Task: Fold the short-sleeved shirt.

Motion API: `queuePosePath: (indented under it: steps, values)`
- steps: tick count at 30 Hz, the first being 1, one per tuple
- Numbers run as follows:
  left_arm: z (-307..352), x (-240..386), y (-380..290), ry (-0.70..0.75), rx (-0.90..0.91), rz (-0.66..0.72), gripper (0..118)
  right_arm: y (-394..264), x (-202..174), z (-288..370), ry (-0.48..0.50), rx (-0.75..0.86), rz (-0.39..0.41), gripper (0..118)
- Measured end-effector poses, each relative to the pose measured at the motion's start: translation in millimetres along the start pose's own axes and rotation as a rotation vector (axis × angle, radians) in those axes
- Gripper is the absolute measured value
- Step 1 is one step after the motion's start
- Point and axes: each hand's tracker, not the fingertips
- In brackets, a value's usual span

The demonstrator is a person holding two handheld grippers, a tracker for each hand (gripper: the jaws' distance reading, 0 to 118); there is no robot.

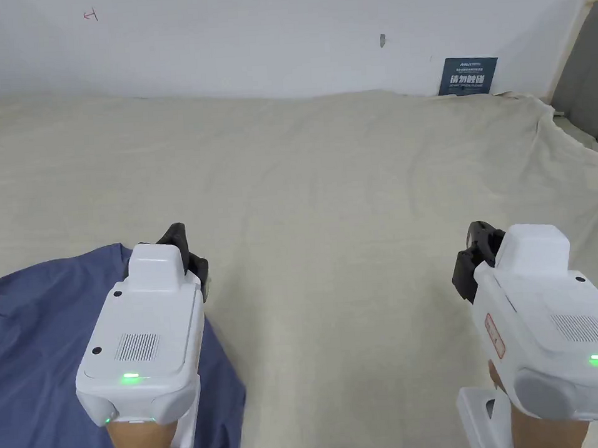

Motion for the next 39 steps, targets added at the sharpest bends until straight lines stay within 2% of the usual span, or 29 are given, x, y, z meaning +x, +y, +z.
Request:
queuePosePath:
  steps: [7,14,30,39]
  values:
    - [-0.8,-4.8,1.0,0.006,-0.005,0.003,0,3.3,-5.2,-2.9,0.011,0.006,0.005,0]
    - [4.2,-28.7,3.6,0.061,0.002,0.015,0,8.9,-27.0,-13.7,0.067,0.016,0.013,0]
    - [50.5,-156.7,-4.5,0.370,-0.028,-0.010,0,21.2,-152.8,-45.2,0.366,0.036,0.053,0]
    - [86.4,-208.1,-12.9,0.496,-0.061,-0.018,0,18.7,-211.6,-44.2,0.491,0.028,0.062,0]
